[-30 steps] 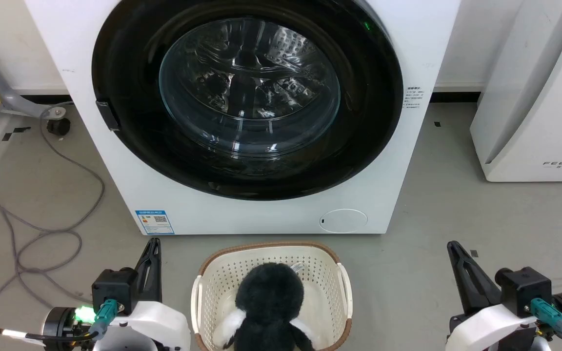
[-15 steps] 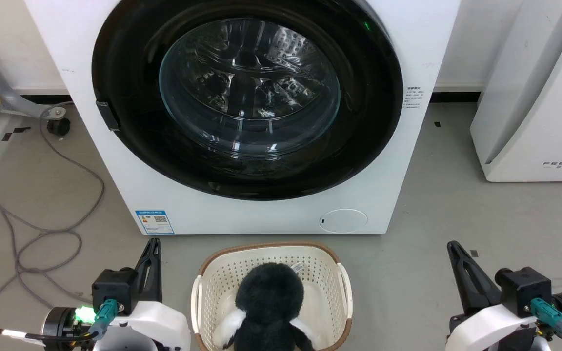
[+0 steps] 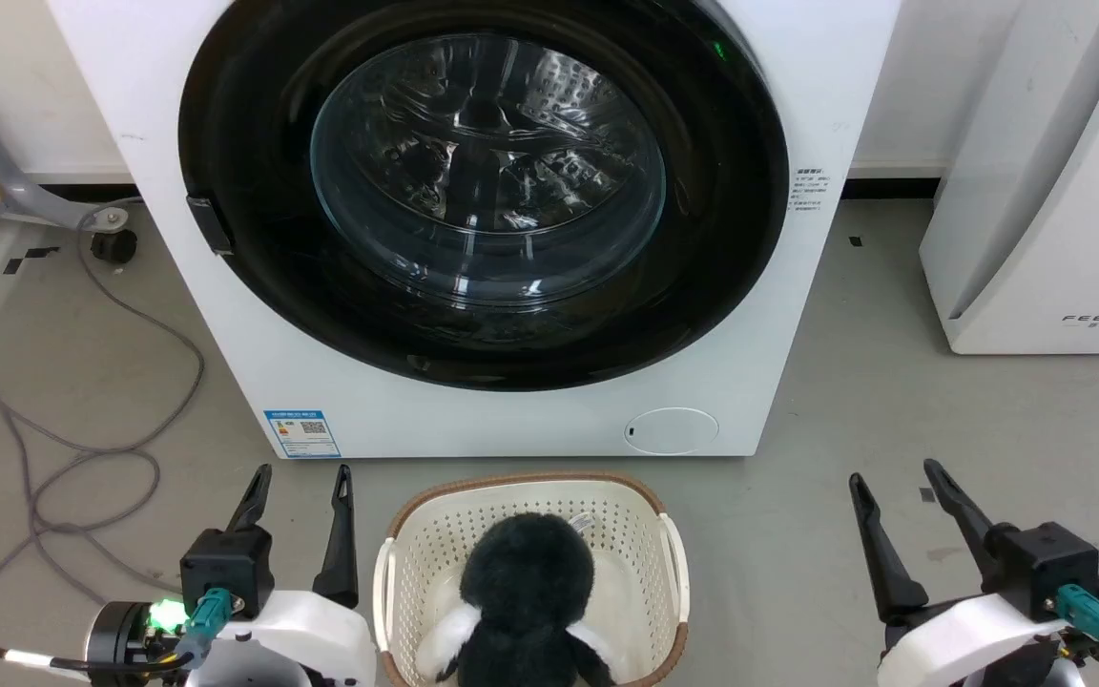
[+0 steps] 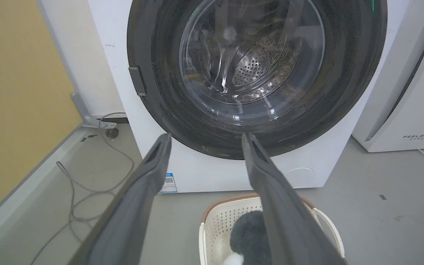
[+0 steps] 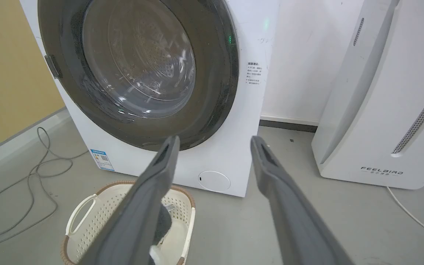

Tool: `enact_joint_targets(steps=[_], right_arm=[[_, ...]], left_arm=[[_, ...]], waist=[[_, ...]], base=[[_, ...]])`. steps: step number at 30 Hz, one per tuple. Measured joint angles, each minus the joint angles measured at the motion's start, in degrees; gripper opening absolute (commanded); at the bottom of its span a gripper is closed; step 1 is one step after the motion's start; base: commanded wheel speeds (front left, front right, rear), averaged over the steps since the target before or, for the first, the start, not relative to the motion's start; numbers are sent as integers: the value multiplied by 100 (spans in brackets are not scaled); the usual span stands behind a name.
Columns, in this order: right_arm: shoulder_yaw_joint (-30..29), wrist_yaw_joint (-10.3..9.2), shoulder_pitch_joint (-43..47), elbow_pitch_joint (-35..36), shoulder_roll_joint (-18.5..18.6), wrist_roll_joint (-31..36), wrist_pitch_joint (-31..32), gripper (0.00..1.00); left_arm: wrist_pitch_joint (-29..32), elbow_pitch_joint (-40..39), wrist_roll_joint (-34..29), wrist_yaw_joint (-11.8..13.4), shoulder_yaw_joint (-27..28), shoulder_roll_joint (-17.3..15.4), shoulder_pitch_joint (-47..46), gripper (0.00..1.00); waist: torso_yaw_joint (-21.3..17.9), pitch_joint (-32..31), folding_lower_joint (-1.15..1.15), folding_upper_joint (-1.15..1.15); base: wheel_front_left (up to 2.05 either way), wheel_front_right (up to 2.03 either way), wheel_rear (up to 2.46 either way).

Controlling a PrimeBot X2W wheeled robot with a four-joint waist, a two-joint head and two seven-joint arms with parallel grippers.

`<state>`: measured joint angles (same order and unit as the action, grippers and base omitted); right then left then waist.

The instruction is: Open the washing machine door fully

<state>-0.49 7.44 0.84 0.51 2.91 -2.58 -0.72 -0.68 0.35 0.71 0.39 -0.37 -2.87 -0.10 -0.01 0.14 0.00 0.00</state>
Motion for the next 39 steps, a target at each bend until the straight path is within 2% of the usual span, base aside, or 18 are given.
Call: enact_joint_targets(steps=[10, 11, 12, 19, 29, 39], right_arm=[[-43, 0, 0, 93, 0, -310, -142, 100], [-48, 0, 0, 105, 0, -320, -144, 40], [-51, 0, 0, 115, 0, -339, -154, 0], [-42, 0, 0, 151, 0, -821, -242, 0], [63, 0, -5, 24, 0, -2814, -352, 0], [-238, -1, -219, -120, 0, -4269, -36, 0]], left_arm=[[-141, 0, 103, 68, -56, 1, -1, 100], [-147, 0, 108, 77, -63, 1, -1, 100], [-153, 0, 108, 98, -65, 1, -1, 100], [-242, -1, 176, 151, -93, 1, -1, 100], [-350, -12, 226, 199, -141, 1, -9, 100], [-458, -41, 245, 207, -164, 1, -97, 100]], waist=[[7, 13, 0, 0], [8, 15, 0, 0], [9, 16, 0, 0], [13, 32, 0, 0], [34, 90, 0, 0], [59, 272, 0, 0]], base=[[0, 0, 0], [0, 0, 0], [0, 0, 0], [0, 0, 0], [0, 0, 0], [0, 0, 0]])
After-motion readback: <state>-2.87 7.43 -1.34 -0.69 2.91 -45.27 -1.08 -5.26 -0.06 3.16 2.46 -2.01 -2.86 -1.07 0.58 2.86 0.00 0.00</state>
